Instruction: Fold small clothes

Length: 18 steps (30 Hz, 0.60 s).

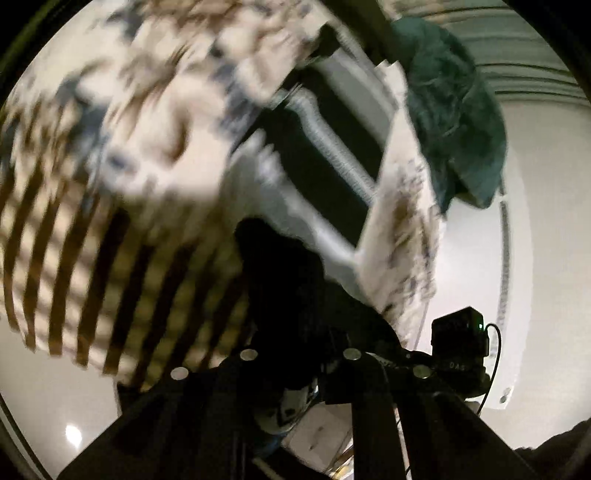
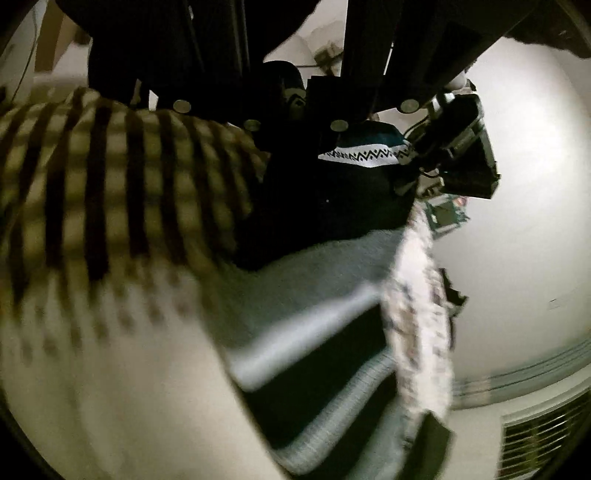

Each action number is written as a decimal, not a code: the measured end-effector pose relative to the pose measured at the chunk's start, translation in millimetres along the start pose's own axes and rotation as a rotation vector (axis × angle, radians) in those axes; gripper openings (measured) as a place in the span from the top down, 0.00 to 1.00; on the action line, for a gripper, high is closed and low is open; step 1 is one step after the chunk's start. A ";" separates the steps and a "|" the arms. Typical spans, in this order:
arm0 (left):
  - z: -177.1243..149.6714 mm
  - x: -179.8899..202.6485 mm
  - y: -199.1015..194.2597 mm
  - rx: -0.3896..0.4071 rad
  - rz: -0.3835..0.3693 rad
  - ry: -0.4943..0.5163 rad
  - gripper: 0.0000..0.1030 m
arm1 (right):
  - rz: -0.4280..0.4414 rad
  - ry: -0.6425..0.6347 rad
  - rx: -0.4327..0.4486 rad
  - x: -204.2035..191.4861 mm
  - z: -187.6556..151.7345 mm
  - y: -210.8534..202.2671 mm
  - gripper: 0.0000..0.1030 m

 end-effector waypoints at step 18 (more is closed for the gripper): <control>339.5 77.8 116.6 0.034 -0.137 -0.101 0.71 | -0.046 0.003 0.327 -107.7 361.8 -40.6 0.89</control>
Point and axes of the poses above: each gripper's, at about its wrist camera, not at the fingertips, and y roughly the way its jaws point, x to its right, z to its top, the point moved 7 cm from there along y, roughly the way its jaws point, and after that the axes turned 1 degree about x, right-handed, at the moved point
